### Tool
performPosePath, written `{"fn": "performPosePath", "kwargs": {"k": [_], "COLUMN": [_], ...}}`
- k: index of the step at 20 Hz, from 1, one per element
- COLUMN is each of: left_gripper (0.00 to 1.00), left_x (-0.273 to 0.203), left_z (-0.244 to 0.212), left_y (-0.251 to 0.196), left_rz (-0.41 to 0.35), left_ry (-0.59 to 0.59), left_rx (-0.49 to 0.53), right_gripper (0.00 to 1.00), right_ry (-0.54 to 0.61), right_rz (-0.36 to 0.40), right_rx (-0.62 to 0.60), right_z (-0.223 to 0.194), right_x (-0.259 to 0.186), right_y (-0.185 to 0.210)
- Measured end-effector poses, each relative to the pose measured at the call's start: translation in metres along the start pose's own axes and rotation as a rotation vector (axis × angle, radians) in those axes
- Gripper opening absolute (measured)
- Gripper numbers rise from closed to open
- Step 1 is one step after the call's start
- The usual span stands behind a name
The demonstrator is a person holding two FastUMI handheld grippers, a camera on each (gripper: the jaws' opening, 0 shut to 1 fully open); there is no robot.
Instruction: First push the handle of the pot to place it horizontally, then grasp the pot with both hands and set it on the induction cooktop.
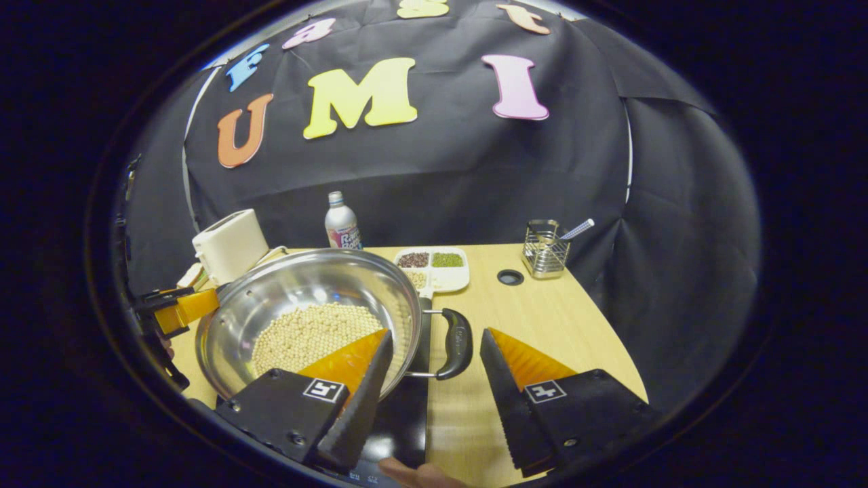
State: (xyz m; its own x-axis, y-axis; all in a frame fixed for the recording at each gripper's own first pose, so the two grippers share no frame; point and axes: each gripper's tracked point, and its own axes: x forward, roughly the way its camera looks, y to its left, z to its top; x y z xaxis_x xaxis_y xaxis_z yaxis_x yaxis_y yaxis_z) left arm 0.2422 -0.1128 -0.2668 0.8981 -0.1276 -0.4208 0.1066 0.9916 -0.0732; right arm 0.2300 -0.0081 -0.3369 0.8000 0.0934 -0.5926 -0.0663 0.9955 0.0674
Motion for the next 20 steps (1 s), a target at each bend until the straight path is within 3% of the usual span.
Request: {"fn": "performPosePath", "kwargs": {"k": [8,17,20], "left_gripper": [0.96,0.95,0.95], "left_x": [-0.057,-0.142,-0.172], "left_z": [0.003,0.017,0.026], "left_y": [0.006,0.013,0.016], "left_rz": [0.024,0.037,0.058], "left_ry": [-0.075,-0.187,-0.236], "left_rx": [-0.001,0.011,0.036], "right_gripper": [0.92,0.94,0.95], "right_ry": [-0.156,-0.244,-0.268], "right_rz": [-0.033,-0.002,-0.025], "right_rx": [0.032,0.050,0.035], "right_z": [0.015,0.013,0.014], "right_x": [-0.069,-0.134,-0.156], "right_y": [-0.007,0.009,0.007]}}
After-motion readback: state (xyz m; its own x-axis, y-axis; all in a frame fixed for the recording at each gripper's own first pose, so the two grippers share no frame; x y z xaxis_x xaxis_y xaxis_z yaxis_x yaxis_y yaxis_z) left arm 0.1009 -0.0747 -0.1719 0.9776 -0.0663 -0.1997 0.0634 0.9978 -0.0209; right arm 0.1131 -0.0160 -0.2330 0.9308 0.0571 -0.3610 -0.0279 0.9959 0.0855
